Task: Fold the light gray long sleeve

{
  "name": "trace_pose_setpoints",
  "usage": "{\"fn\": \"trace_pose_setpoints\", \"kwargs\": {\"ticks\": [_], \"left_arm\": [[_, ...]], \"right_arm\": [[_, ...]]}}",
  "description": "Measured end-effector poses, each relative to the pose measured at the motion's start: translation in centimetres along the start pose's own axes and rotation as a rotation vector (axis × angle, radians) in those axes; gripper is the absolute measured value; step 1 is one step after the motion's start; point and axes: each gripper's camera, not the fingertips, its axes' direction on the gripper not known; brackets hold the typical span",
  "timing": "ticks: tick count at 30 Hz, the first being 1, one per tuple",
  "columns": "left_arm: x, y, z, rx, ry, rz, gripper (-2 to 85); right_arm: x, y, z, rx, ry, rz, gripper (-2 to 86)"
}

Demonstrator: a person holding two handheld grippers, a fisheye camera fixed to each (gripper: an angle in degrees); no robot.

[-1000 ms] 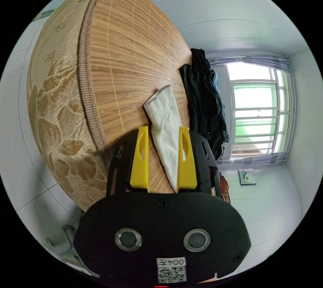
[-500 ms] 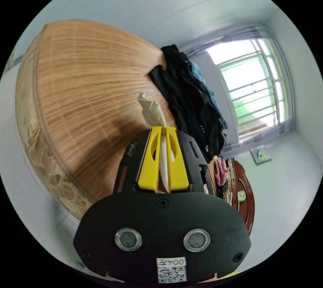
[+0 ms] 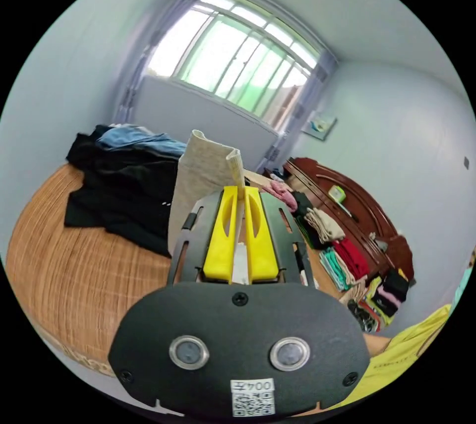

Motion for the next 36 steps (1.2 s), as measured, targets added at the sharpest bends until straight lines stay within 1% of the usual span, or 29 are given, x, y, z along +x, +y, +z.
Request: {"fn": "trace_pose_setpoints", "kwargs": {"ticks": [1,3,4,6,7,9,10,12,15,17,19,21,22,23,24,25,27,28,29,30,33,36], "left_arm": [[1.6,-0.9,1.1,-0.018,0.013,0.029,2.5],[7.7,-3.3,5.5,-0.09,0.062,0.119,2.6],[9.3,-3.6,6.7,-0.11,0.077,0.14,2.6],[15.3,-4.1,11.6,-0.184,0.131,0.222,2.9],[16.7,-3.9,12.8,-0.201,0.144,0.237,3.0],[21.6,-2.4,18.3,-0.285,0.198,0.274,3.7],[22.6,-1.8,19.7,-0.308,0.215,0.273,3.9],[25.9,1.3,25.1,-0.397,0.304,0.235,5.9],[29.8,5.2,29.4,-0.536,0.356,0.206,8.9],[31.9,6.8,29.1,-0.568,0.346,0.232,9.6],[33.0,7.8,27.6,-0.578,0.286,0.273,10.3],[32.1,8.5,24.7,-0.592,0.115,0.332,11.3],[31.5,8.6,24.0,-0.593,0.06,0.342,11.5],[29.7,8.7,22.3,-0.601,-0.041,0.341,11.7],[27.6,8.7,20.7,-0.617,-0.118,0.321,11.8],[26.4,8.6,19.8,-0.62,-0.155,0.307,11.8],[22.5,8.1,15.7,-0.593,-0.289,0.255,11.5],[21.6,7.9,14.8,-0.584,-0.313,0.239,11.3],[20.1,7.5,13.0,-0.567,-0.351,0.202,10.9],[19.0,7.2,11.5,-0.546,-0.378,0.168,10.6],[17.5,6.8,8.9,-0.513,-0.421,0.109,10.0],[17.3,6.6,7.6,-0.502,-0.43,0.062,9.8]], "right_arm": [[0.0,0.0,0.1,0.0,-0.002,0.0,5.1],[0.2,-0.2,0.4,0.002,-0.009,0.002,5.1],[0.3,-0.2,0.5,0.002,-0.011,0.003,5.1],[0.5,-0.4,0.9,0.003,-0.02,0.006,5.1],[0.6,-0.4,1.0,0.003,-0.022,0.007,5.1],[0.8,-0.6,1.3,0.004,-0.032,0.011,5.0],[0.9,-0.7,1.4,0.004,-0.035,0.013,4.9],[1.4,-0.9,1.8,0.005,-0.052,0.022,4.6],[2.0,-1.2,2.4,0.005,-0.086,0.037,4.1],[2.4,-1.4,2.7,0.007,-0.104,0.046,3.8],[2.6,-1.6,3.0,0.009,-0.116,0.051,3.7],[2.8,-1.8,3.5,0.012,-0.125,0.055,3.8],[2.9,-1.9,3.6,0.012,-0.128,0.056,3.9],[2.9,-2.0,3.8,0.014,-0.131,0.055,4.1],[3.0,-2.1,4.0,0.014,-0.138,0.053,4.5],[3.1,-2.2,4.1,0.015,-0.144,0.053,4.7],[3.5,-2.4,4.2,0.018,-0.198,0.053,6.2],[3.7,-2.5,4.2,0.018,-0.224,0.057,6.7],[4.1,-2.8,4.0,0.035,-0.293,0.075,7.5],[4.5,-3.0,3.6,0.086,-0.362,0.103,7.9],[4.8,-4.6,2.8,0.196,-0.419,0.14,9.7],[3.9,-7.7,3.2,0.187,-0.491,0.13,10.0]]}}
